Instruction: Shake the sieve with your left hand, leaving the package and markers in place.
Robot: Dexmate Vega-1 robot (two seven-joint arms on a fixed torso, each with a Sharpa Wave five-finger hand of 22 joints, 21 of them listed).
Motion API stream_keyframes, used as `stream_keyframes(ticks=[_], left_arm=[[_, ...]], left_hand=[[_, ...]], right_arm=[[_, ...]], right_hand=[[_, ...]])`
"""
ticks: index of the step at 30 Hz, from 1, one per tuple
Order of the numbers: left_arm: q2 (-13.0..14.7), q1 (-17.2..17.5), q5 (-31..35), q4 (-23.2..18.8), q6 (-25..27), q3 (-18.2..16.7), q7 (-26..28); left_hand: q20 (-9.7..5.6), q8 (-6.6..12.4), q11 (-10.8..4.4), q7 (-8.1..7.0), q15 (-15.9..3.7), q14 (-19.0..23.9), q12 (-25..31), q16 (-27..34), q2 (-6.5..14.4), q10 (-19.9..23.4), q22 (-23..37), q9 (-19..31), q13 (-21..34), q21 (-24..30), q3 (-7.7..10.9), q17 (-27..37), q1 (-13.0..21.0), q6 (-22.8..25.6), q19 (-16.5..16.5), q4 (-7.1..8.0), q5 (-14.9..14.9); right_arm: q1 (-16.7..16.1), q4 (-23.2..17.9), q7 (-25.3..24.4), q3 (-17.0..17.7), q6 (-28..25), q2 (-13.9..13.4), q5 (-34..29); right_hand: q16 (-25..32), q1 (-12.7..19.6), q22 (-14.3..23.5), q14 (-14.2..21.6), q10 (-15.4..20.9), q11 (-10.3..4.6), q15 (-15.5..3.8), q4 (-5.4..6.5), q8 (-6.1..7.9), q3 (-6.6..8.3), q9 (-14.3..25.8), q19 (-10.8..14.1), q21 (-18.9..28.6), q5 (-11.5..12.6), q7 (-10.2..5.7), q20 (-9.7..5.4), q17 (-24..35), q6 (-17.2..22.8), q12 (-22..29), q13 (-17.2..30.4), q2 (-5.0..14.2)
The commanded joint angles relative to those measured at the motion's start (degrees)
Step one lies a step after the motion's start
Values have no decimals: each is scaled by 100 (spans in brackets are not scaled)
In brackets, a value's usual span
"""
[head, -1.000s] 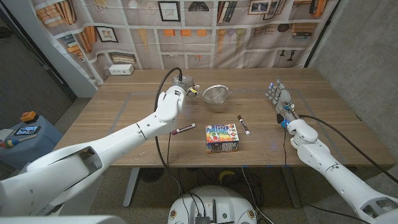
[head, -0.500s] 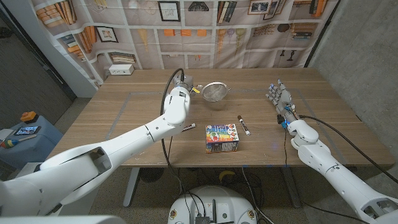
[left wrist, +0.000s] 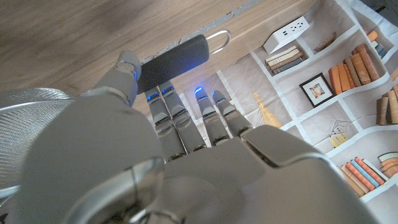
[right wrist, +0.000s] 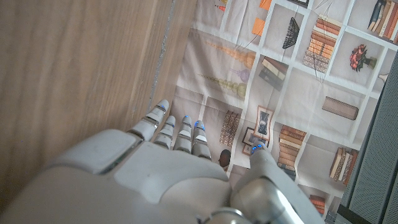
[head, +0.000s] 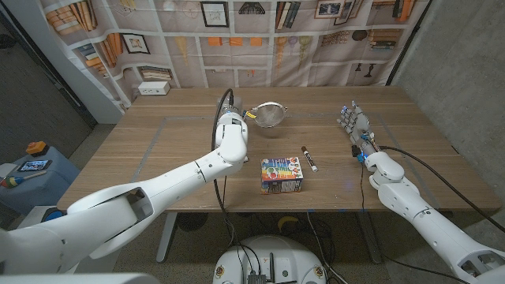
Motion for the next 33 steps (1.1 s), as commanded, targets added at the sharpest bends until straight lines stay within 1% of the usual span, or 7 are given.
stream_keyframes(ticks=[1, 13, 15, 22, 27, 31, 33], left_arm=[[49, -60, -206, -53, 76, 47, 8], [451, -71, -935, -280, -805, -109, 323], [576, -107, -1103, -307, -1125, -132, 349], [726, -119, -1340, -308, -1561, -201, 494], [937, -132, -1622, -316, -2155, -299, 627], [997, -153, -1666, -293, -2372, -319, 619], [1074, -151, -1741, -281, -2618, -354, 699]], left_hand=[[-17, 7, -103, -37, -903, 83, 19, 20, 329, 130, 20, 32, 20, 36, -14, 26, 289, 757, 50, 0, 23], [-28, -14, -106, -89, -909, 87, 0, 5, 309, 108, 21, 27, 18, 25, -45, 22, 309, 754, 33, 3, 22], [-31, -11, -106, -108, -912, 84, -3, 2, 306, 104, 21, 30, 17, 25, -52, 21, 311, 765, 34, 5, 22], [-21, -8, -107, -139, -911, 77, -6, -5, 302, 103, 22, 46, 18, 26, -73, 21, 305, 766, 42, 17, 18], [-34, -6, -108, -170, -915, 73, -8, -9, 304, 102, 22, 61, 20, 27, -94, 21, 302, 767, 48, 25, 16], [-43, -9, -109, -177, -916, 68, -10, -12, 301, 97, 22, 67, 20, 32, -104, 21, 298, 756, 63, 28, 15], [-45, -9, -109, -190, -914, 67, -12, -13, 300, 93, 23, 71, 20, 34, -115, 21, 292, 754, 71, 33, 14]], right_arm=[[13, 15, 4, -5, -1, 8, 3], [74, 120, 25, -33, 5, 73, 13], [70, 118, 9, -36, -2, 78, 10], [53, 108, -22, -37, -2, 90, 7], [50, 109, -38, -43, 8, 104, -1], [52, 108, -48, -47, 15, 113, -8], [47, 96, -62, -48, 8, 112, -13]], right_hand=[[30, -8, 27, 11, 42, 12, 6, 4, 15, 28, 12, 9, 6, -12, -9, -8, 13, 53, 12, 19, 2], [34, -10, 27, 10, 40, 14, 4, -2, 14, 35, 12, 9, 6, -12, -12, -2, 10, 52, 11, 18, 7], [34, -11, 27, 11, 38, 15, 3, -4, 13, 36, 12, 5, 4, -12, -15, -8, 9, 52, 10, 19, 6], [35, -15, 27, 8, 39, 16, 5, -6, 14, 40, 12, 9, 6, -13, -15, -5, 6, 56, 11, 19, 6], [38, -21, 27, 7, 36, 15, 5, -7, 14, 40, 12, 9, 6, -14, -17, -4, 7, 57, 10, 19, 5], [41, -19, 27, 10, 35, 16, 3, -10, 14, 44, 12, 8, 6, -13, -14, -6, 6, 56, 10, 19, 9], [40, -14, 27, 11, 37, 16, 6, -15, 14, 49, 12, 8, 5, -12, -17, -8, 3, 58, 11, 18, 11]])
